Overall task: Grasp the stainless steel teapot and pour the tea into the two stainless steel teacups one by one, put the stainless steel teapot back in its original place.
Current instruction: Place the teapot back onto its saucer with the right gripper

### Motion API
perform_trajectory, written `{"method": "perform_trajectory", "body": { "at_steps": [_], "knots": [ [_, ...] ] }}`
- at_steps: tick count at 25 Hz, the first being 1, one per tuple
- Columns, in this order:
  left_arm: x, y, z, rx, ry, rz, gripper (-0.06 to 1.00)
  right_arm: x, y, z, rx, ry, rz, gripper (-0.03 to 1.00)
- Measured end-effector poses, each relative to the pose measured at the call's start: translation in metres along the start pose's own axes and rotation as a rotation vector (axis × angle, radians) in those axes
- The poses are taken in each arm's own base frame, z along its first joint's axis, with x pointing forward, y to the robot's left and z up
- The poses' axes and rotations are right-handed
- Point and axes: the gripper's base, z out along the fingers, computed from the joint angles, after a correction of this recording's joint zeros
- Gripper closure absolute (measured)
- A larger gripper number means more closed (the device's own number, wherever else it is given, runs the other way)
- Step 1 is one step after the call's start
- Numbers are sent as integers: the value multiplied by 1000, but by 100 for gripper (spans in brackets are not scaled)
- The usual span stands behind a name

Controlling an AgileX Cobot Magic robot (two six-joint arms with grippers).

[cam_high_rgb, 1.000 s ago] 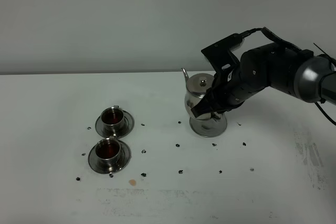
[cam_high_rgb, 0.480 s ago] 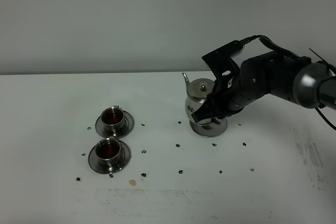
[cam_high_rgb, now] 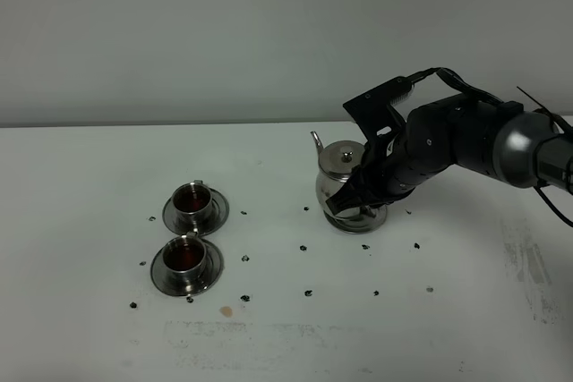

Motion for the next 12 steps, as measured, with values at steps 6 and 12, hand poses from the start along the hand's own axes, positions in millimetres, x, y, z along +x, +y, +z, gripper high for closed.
{"method": "perform_trajectory", "body": {
  "at_steps": [6, 12],
  "knots": [
    [0, 0, 0, 0, 0, 0, 48, 3, -2, 6, 2, 15, 5, 77],
    [0, 0, 0, 0, 0, 0, 48, 5, -9, 8, 18, 22, 19, 77]
  ]
}}
